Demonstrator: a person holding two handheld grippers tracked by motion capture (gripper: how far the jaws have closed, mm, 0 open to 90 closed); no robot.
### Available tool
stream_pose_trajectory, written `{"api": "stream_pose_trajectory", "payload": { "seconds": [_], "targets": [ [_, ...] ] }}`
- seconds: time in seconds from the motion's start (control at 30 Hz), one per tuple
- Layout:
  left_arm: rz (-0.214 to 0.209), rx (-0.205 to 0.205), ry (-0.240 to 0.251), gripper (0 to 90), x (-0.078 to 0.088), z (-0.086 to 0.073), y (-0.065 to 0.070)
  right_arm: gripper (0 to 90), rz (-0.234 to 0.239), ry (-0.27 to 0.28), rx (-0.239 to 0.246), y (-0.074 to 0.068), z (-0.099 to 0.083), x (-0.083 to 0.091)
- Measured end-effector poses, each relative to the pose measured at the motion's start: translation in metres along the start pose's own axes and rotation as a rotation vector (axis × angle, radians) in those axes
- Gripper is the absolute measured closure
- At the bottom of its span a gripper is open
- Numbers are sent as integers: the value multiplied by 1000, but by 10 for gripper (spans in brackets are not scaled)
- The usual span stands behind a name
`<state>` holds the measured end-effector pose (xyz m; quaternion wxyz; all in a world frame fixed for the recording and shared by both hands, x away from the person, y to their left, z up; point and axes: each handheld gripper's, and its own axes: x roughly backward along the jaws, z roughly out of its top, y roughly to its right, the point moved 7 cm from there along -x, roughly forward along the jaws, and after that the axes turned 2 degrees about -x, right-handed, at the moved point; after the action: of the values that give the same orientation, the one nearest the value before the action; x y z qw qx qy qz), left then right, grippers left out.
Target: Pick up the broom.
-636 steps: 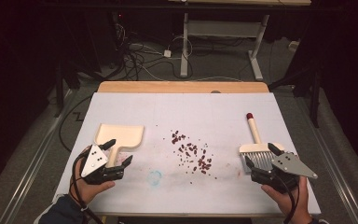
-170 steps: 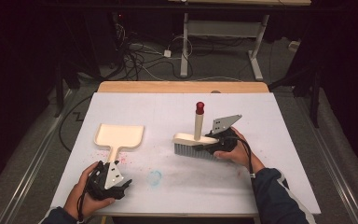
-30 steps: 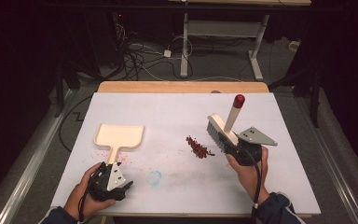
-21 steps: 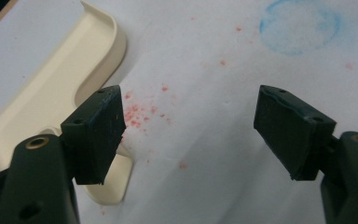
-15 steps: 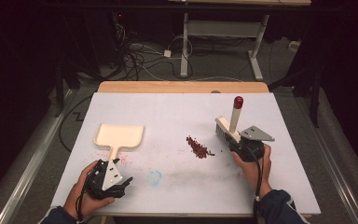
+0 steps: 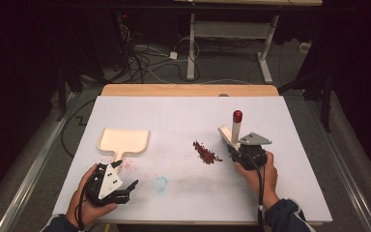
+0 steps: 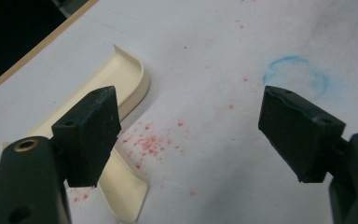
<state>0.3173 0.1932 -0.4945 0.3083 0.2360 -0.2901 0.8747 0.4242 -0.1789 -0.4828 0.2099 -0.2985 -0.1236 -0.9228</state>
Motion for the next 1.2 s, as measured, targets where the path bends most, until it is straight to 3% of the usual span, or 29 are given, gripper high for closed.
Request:
{"api": "stream_pose_trajectory", "payload": {
  "seconds": [0.17,0.37,0.43,0.6,0.83,1.0,1.2],
  "targets": [
    [-10,-11,-4,200,-1,0,3,677,15,-24,-37,5,1,1],
    [-10,-6,3,200,-3,4,5,674,33,-48,-45,-12,0,-3],
    [-11,-9,3,200,-5,4,6,674,1,-35,-51,-16,2,-6],
    [-13,-15,7,200,-5,5,7,676,-12,1,-47,-29,8,-10],
    [-15,-18,6,200,-5,4,6,676,-58,68,-96,-44,14,-20],
    [-19,-18,4,200,-6,4,7,676,-70,88,-44,-58,18,-23],
    [-13,-14,-2,200,-5,2,5,677,-34,98,-42,-44,24,-17]
  ]
}}
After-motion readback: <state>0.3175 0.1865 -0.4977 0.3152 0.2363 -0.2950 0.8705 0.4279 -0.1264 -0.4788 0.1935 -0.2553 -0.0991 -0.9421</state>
